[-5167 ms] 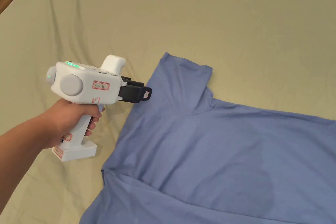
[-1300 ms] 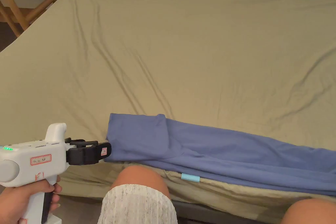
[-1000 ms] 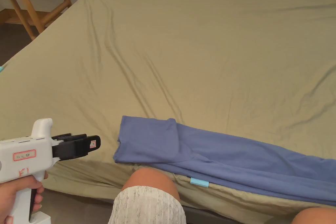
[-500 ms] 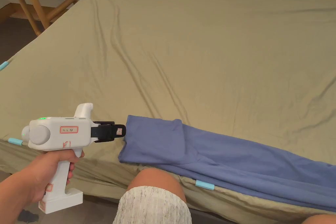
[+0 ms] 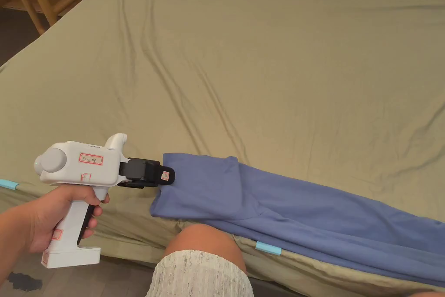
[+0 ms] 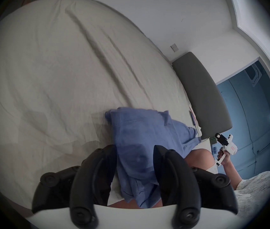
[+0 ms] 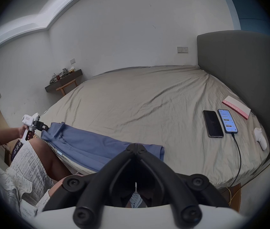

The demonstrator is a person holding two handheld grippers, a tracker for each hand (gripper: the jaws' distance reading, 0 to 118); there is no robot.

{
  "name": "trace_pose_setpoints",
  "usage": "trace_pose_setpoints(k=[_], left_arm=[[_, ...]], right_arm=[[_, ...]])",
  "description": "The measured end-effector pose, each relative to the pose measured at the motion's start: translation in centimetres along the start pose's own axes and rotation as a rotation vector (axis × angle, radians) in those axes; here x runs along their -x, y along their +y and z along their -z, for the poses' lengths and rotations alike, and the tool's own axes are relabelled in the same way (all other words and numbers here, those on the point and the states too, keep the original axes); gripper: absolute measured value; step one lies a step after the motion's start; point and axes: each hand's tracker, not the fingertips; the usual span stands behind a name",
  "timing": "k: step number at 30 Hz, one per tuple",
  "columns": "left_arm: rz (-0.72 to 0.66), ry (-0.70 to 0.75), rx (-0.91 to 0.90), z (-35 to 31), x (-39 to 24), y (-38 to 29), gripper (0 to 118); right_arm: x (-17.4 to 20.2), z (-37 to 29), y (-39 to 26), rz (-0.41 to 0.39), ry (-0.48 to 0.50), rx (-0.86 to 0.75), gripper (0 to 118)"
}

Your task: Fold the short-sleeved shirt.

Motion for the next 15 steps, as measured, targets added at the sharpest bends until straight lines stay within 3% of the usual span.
trace_pose_setpoints(k=[4, 9, 12, 15], left_arm=[[-0.068, -0.006, 0.023, 0.3, 2.1, 0.3, 46], [-0.210, -0.140, 0.049, 0.6, 4.2, 0.7, 46], [-0.187, -0.193, 0.096, 1.9, 3.8, 0.6, 46], [-0.162, -0.140, 0.090, 3.1, 3.8, 0.8, 46]], right_arm=[[0.6, 0.7, 0.1, -0.011, 0.007, 0.020, 0], [1.0, 1.4, 0.3, -0.031, 0.013, 0.042, 0], [1.1, 1.8, 0.5, -0.024, 0.011, 0.047, 0], [1.3, 2.2, 0.7, -0.023, 0.012, 0.052, 0]])
